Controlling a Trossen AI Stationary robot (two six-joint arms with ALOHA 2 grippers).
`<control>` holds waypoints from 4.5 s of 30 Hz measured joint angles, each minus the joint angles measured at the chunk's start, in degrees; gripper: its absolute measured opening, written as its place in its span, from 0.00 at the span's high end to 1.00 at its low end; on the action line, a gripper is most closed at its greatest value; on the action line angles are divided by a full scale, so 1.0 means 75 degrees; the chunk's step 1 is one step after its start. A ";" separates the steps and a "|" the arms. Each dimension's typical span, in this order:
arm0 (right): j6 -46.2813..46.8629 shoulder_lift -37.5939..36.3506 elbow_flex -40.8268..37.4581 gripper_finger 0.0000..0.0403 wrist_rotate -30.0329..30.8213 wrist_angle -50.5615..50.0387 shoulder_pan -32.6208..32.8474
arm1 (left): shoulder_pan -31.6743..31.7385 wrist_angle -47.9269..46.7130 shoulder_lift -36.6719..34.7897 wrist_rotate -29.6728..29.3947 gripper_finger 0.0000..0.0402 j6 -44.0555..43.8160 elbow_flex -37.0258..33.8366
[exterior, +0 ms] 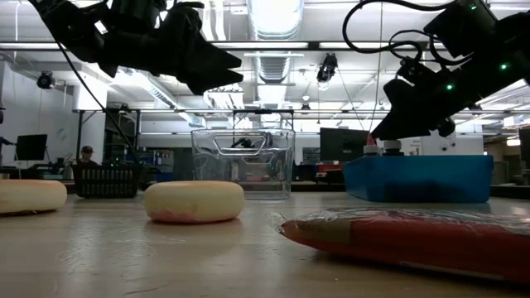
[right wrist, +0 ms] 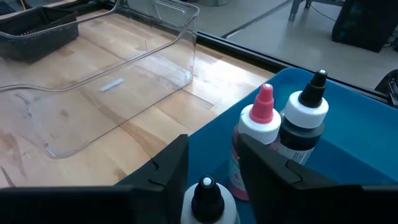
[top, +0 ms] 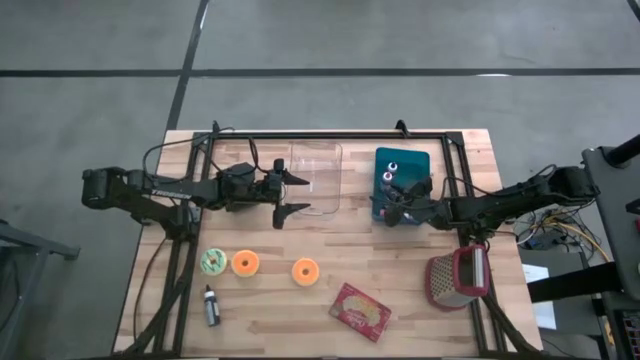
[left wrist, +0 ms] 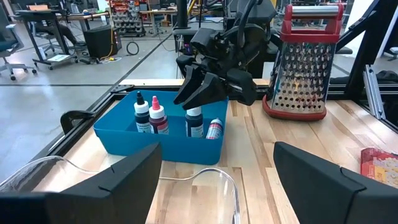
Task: Pick & Place Food Item
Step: Put the black food coloring bottle into the blue bin
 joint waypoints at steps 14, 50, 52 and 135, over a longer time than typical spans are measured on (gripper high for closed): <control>-0.1306 -0.0052 0.0808 0.66 -0.0087 -0.0043 0.0006 | 0.0000 -0.0001 0.0000 0.0001 0.22 0.0000 -0.0012; -0.3269 -0.0061 0.3381 0.70 -0.5167 -0.1714 0.0006 | -0.0020 -0.2291 -0.0006 0.1007 0.22 -0.1723 -0.0023; -0.3258 -0.0061 0.3381 0.69 -0.5167 -0.1711 0.0006 | -0.0020 -0.2291 -0.0006 0.1025 0.22 -0.2022 -0.0023; -0.2658 -0.0055 0.3375 0.72 -0.5161 -0.1705 0.0006 | -0.7606 -0.4531 -0.0766 -0.4736 0.22 -0.2670 0.1475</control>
